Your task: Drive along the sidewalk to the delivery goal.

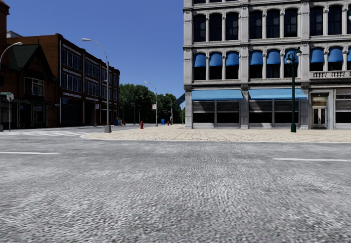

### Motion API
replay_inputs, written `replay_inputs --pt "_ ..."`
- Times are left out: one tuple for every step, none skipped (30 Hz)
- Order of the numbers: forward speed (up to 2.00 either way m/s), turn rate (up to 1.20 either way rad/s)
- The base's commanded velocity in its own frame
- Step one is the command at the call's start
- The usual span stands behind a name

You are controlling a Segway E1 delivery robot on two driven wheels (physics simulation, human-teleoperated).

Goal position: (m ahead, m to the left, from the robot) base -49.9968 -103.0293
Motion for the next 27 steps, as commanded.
replay_inputs --pt "0.0 0.0" --pt "0.0 0.0" --pt "0.0 0.0" --pt "0.0 0.0" --pt "0.0 0.0" --pt "0.0 0.0" --pt "0.0 0.0" --pt "0.0 0.0" --pt "0.0 0.0" --pt "0.0 0.0" --pt "0.0 0.0" --pt "0.0 0.0" --pt "0.0 0.0" --pt "0.0 0.0" --pt "0.0 0.0" --pt "0.0 0.0" --pt "0.0 0.0" --pt "0.0 0.0" --pt "0.0 0.0" --pt "0.0 0.0" --pt "0.0 0.0" --pt "0.0 0.0" --pt "0.0 0.0" --pt "0.0 0.0" --pt "0.0 0.0" --pt "0.0 0.0" --pt "0.0 0.0"
